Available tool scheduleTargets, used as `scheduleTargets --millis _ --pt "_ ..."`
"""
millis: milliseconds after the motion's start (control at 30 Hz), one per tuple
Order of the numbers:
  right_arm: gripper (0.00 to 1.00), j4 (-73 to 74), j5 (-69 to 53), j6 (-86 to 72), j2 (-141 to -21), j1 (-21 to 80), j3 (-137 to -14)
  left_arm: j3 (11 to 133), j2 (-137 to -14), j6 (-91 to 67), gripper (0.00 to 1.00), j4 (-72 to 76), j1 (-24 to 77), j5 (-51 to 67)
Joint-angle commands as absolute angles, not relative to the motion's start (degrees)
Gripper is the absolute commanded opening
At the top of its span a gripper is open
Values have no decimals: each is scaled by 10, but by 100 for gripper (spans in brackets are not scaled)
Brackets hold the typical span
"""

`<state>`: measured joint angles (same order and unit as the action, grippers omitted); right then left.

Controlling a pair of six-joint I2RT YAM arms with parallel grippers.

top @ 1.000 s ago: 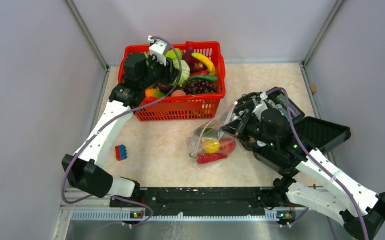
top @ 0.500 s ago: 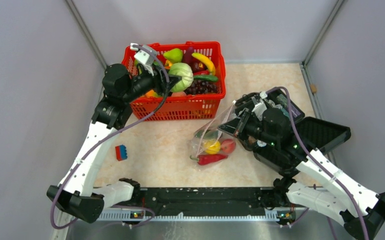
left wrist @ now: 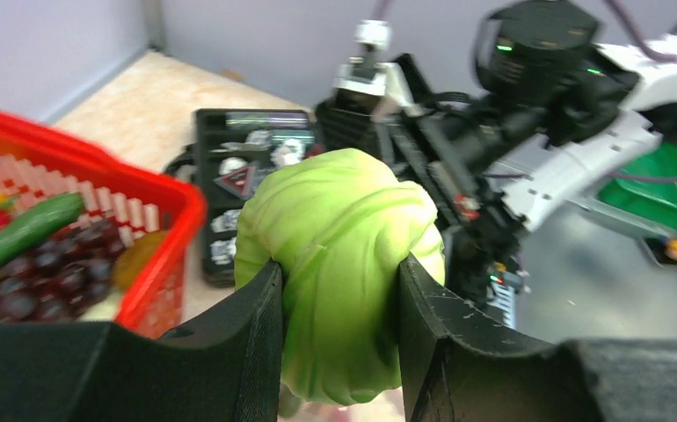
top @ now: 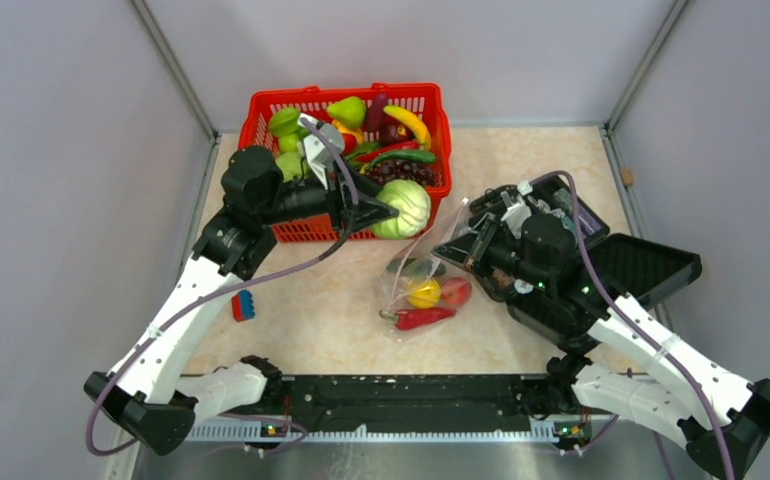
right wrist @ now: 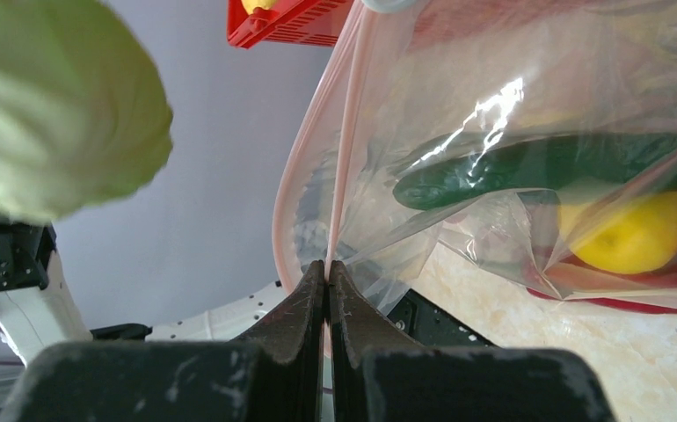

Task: Place the food in the zip-top bag and seal the zipper

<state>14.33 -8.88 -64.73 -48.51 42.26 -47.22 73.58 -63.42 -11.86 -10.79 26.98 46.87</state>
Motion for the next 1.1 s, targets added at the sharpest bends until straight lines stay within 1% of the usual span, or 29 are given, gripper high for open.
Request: scheduleTargets --millis 0,200,333,433,533,633,833,1067 --pt "0 107 -77 -652 -497 425 -471 737 -606 -102 42 -109 328 502" --pt "0 93 -40 -664 -503 425 -472 738 -611 -82 43 -135 402 480" --pt "0 80 -25 -669 -505 426 -475 730 -620 -57 43 -166 429 443" --pt "0 80 -26 -666 -511 425 -481 716 -627 -55 42 -174 437 411" --pt "0 83 -31 -665 -516 425 -483 685 -634 -86 42 -119 443 419" --pt "0 81 -40 -667 -521 425 -480 660 -645 -104 40 -75 444 396" --pt "0 93 -37 -663 -513 425 -476 639 -663 -74 40 -100 444 317" --pt "0 109 -27 -656 -501 425 -474 615 -632 -64 40 -83 444 253"
